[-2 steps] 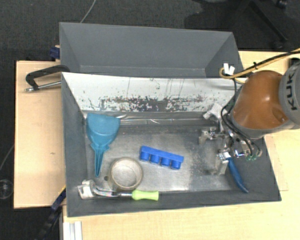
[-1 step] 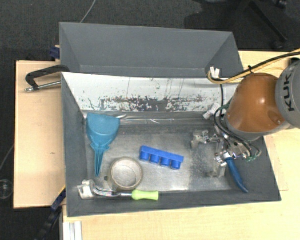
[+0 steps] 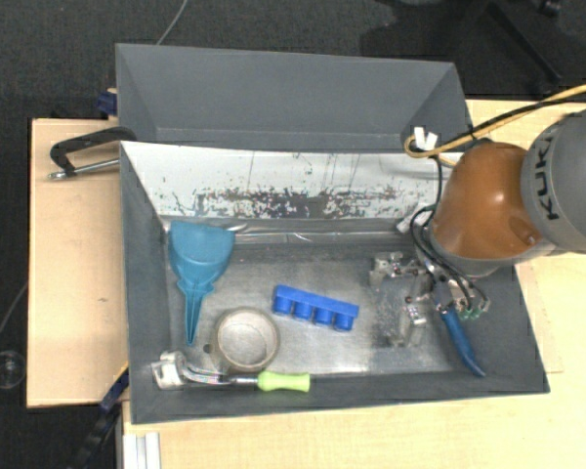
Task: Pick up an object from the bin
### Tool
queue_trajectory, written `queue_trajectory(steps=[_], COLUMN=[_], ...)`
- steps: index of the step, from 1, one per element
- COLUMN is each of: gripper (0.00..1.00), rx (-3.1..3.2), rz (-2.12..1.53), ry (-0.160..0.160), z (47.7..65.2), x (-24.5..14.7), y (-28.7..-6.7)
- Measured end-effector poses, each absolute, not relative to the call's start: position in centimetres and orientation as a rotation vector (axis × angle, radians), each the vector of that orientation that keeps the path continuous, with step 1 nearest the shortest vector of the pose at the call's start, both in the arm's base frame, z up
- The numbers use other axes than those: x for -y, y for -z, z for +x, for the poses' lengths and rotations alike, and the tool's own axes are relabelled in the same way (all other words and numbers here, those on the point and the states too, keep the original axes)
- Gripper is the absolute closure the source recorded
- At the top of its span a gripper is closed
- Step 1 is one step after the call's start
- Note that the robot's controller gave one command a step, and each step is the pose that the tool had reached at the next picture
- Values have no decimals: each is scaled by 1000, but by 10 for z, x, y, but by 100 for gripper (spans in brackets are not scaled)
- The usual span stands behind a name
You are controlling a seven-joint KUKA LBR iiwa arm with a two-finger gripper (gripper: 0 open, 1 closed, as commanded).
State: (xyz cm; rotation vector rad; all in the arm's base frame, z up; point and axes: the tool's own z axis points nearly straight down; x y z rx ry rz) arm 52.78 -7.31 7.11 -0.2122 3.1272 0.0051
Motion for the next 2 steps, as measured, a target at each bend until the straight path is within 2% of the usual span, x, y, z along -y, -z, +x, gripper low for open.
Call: queue_trajectory(steps=[1, 2], gripper=[0, 0], rx=[-3100, -3047], rz=[-455, -708], ry=[-6, -6], z=[526, 532], x=[34, 23], y=[-81, -79])
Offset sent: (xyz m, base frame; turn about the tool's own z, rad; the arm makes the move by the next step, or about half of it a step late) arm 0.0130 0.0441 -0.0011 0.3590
